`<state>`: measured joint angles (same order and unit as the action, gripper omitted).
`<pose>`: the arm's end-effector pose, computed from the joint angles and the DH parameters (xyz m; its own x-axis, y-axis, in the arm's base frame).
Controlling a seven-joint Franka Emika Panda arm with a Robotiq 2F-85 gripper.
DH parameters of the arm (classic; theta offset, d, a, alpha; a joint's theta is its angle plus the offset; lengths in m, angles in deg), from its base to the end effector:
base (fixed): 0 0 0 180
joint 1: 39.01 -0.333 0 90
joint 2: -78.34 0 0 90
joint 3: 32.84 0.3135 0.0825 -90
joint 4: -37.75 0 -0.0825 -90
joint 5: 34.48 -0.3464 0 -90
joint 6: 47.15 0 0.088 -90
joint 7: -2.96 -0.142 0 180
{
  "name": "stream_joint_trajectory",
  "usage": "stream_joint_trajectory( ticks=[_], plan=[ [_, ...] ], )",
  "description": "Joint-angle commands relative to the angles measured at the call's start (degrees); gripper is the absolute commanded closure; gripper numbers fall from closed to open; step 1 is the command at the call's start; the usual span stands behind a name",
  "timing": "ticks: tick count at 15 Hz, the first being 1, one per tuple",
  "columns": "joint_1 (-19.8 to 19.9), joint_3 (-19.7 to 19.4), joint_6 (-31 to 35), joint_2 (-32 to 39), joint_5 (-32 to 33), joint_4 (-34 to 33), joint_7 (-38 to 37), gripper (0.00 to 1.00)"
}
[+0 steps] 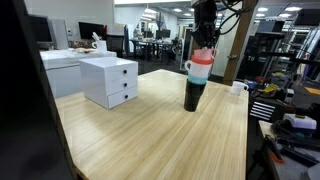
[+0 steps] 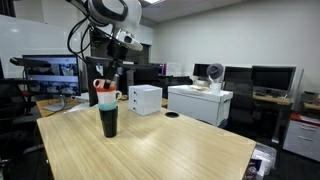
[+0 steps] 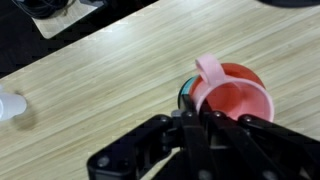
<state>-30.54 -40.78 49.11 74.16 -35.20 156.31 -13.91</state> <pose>0.4305 -0.1258 0.4212 0.7895 -0.5329 -0.3045 -0.5394 -0.8391 0.0699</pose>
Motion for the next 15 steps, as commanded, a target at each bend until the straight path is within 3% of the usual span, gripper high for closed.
stream_joint_trajectory(
  ticks=[1, 7, 8, 9, 10, 11, 15],
  plan=[
    [-0.3, 0.4, -2.2, -0.2, 1.1, -0.7, 0.2, 0.97],
    [-0.6, 0.7, -4.0, 0.4, 2.1, -2.3, 0.4, 0.96],
    [-0.6, 0.7, -4.1, 0.5, 2.4, -2.3, 0.4, 0.92],
    [-0.6, 0.7, -4.1, 0.6, 2.7, -2.2, 0.4, 0.67],
    [-0.6, 0.7, -3.9, 0.7, 2.9, -2.2, 0.1, 0.67],
    [-0.6, 0.7, -3.8, 0.7, 2.9, -2.0, 0.1, 0.89],
    [-0.6, 0.8, -3.9, 0.8, 3.6, -2.0, 0.3, 0.95]
  ],
)
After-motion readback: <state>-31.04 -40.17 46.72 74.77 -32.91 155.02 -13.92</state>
